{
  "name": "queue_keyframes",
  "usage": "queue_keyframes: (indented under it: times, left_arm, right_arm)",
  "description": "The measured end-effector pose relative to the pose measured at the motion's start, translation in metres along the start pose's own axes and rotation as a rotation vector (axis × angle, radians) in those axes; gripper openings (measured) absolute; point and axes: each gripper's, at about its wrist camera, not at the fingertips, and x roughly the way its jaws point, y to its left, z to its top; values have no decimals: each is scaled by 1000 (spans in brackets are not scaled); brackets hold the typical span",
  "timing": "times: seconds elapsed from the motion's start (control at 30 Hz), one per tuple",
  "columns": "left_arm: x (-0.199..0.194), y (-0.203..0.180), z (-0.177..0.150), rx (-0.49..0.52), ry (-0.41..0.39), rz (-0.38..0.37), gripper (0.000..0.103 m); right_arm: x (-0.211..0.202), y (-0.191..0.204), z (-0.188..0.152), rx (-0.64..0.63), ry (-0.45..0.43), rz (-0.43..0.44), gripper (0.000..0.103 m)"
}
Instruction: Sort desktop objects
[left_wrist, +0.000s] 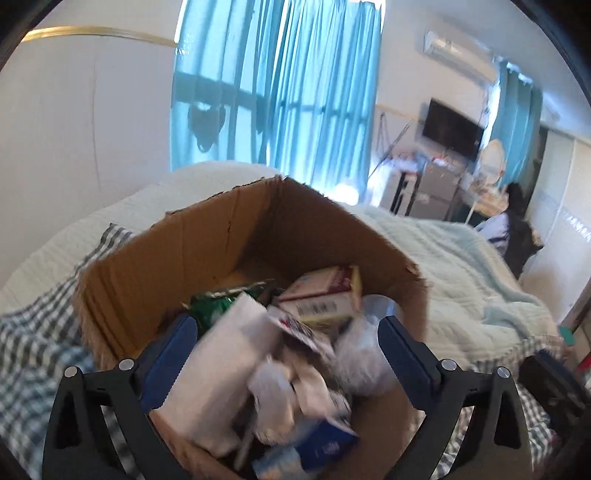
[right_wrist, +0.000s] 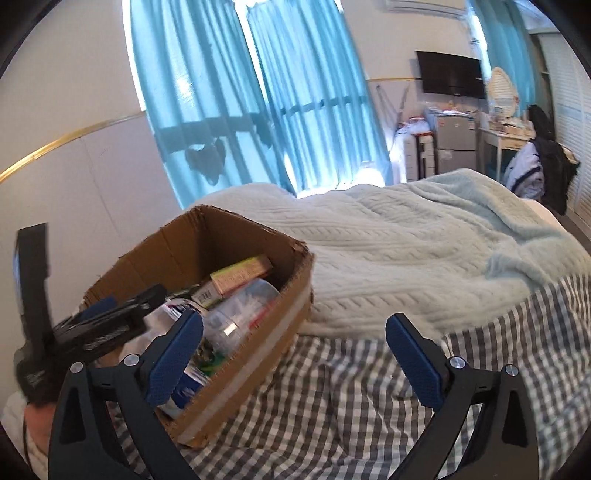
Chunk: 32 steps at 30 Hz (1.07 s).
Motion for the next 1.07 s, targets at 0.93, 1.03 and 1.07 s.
queue_keyframes:
  times: [0.93,1.03,1.07]
  left_arm:
    - [-54,-33,-73,72,-89,71,103]
    - [-57,-33,-74,72,-93,38,103]
    - [-58,-35,-74,81,-95,41,103]
  right_arm:
    - [-7,-15,-52,-64,61,-140,103]
    - [-7,-16,-53,-62,68,-142,103]
    - [-7,-17,-54,-61,70,-144,103]
